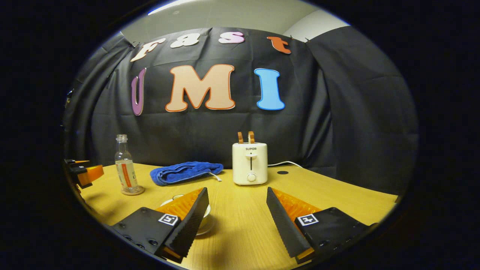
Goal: Open the teacup lid with one hand, grasp the water bottle and pour water into the teacup with the other hand; after pouring, place the water bottle on the coaster and then close the teacup lid.
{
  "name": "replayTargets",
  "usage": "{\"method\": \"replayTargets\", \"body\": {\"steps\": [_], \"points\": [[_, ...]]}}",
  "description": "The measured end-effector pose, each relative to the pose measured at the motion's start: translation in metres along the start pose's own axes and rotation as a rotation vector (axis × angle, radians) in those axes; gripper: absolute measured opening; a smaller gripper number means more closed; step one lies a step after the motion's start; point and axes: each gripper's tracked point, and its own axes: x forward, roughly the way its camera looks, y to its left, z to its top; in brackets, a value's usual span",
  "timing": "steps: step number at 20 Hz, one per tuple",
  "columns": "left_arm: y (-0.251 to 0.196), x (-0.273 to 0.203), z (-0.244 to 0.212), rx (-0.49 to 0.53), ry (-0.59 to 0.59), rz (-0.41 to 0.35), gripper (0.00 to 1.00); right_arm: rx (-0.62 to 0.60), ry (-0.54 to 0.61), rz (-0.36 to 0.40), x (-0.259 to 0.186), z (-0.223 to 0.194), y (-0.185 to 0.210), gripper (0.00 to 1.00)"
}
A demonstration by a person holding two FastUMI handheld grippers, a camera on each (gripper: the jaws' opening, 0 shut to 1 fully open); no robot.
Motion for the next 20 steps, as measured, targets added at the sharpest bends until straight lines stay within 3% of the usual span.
{"method": "replayTargets", "body": {"steps": [3,7,8,12,20], "points": [[0.012,-0.009,0.000,0.001,0.002,0.060,0.95,-0.003,-0.005,-0.090,-0.007,0.000,-0.019,0.98],[0.024,-0.017,0.000,0.003,0.002,0.130,0.95,-0.004,-0.008,-0.130,-0.015,0.002,-0.027,0.98],[0.023,-0.018,-0.001,0.003,0.004,0.128,0.95,-0.005,-0.008,-0.131,-0.016,0.002,-0.026,0.94],[0.019,-0.017,0.000,0.003,0.002,0.106,0.95,-0.004,-0.007,-0.130,-0.015,0.001,-0.027,0.98],[0.020,-0.016,0.000,0.002,0.001,0.105,0.95,-0.004,-0.007,-0.129,-0.015,0.001,-0.027,0.94]]}}
